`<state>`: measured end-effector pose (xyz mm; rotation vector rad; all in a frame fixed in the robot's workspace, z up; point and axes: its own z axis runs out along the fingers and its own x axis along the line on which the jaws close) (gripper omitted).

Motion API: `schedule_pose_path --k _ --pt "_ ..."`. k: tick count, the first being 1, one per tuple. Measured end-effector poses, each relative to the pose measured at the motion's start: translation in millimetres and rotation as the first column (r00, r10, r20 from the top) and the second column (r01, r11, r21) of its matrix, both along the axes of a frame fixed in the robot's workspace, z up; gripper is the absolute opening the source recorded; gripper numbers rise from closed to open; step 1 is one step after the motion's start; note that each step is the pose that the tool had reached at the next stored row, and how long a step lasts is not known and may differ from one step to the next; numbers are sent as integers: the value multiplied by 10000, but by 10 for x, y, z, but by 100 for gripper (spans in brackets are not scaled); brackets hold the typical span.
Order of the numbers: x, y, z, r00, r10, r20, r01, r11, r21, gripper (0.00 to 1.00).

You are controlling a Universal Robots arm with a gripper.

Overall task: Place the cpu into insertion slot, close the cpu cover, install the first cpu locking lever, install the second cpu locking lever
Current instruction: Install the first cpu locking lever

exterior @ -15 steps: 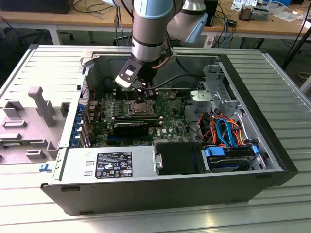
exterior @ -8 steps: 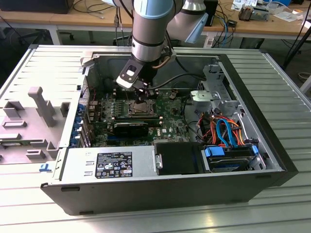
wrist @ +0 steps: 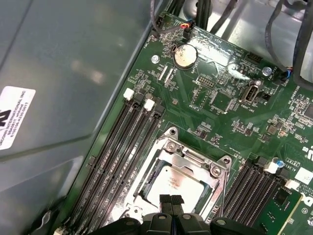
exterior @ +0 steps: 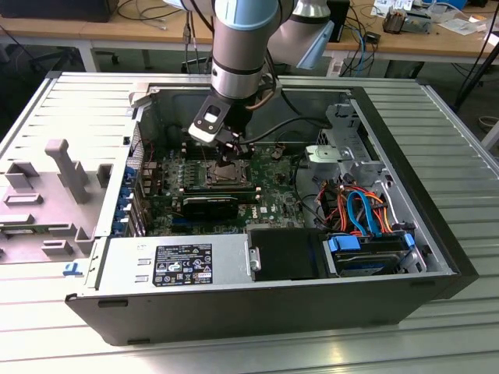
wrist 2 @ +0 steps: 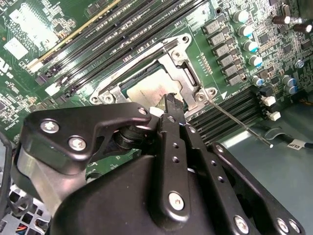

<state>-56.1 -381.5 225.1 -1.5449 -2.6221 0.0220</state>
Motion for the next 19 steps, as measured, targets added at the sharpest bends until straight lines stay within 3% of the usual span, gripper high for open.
schedule_pose_path --k 10,19 --pt "0 0 0 9989 476 0 -476 9989 0 11" --pt "0 0 0 9947 1028 0 -1028 9947 1 11"
